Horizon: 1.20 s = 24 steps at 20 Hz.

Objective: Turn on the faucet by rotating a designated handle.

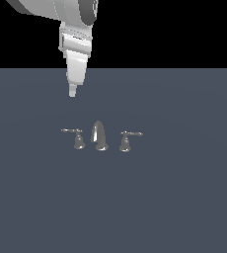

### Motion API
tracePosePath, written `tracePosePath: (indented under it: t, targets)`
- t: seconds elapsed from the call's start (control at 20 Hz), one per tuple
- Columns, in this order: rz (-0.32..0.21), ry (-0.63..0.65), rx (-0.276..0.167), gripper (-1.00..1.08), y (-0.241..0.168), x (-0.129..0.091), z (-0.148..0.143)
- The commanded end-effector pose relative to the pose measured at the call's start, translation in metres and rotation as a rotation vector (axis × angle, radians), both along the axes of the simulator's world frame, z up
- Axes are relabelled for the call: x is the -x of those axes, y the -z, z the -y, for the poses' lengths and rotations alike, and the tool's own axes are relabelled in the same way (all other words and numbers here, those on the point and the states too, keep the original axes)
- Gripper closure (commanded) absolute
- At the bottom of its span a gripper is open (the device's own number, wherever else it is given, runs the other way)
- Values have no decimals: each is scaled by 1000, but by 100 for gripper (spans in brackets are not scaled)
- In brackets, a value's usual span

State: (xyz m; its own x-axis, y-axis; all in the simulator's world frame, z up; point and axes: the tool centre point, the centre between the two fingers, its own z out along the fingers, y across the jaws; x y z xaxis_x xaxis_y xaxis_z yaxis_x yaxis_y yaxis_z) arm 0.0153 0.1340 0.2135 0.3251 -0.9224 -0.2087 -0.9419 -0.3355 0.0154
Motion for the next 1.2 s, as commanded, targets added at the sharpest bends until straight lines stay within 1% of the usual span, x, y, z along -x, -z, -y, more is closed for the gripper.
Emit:
tracePosePath:
  t: [0.0,0.25,0.6,0.85,1.15]
  targets:
    - [-7,72,27,108,22,-8,-6]
    - [-7,208,88,108,64,-21,-16]
    - [14,351,161,108,109,-33,-25]
    - [30,411,193,108,128,-37,-28]
    - [41,441,208,108,137,-39,-30]
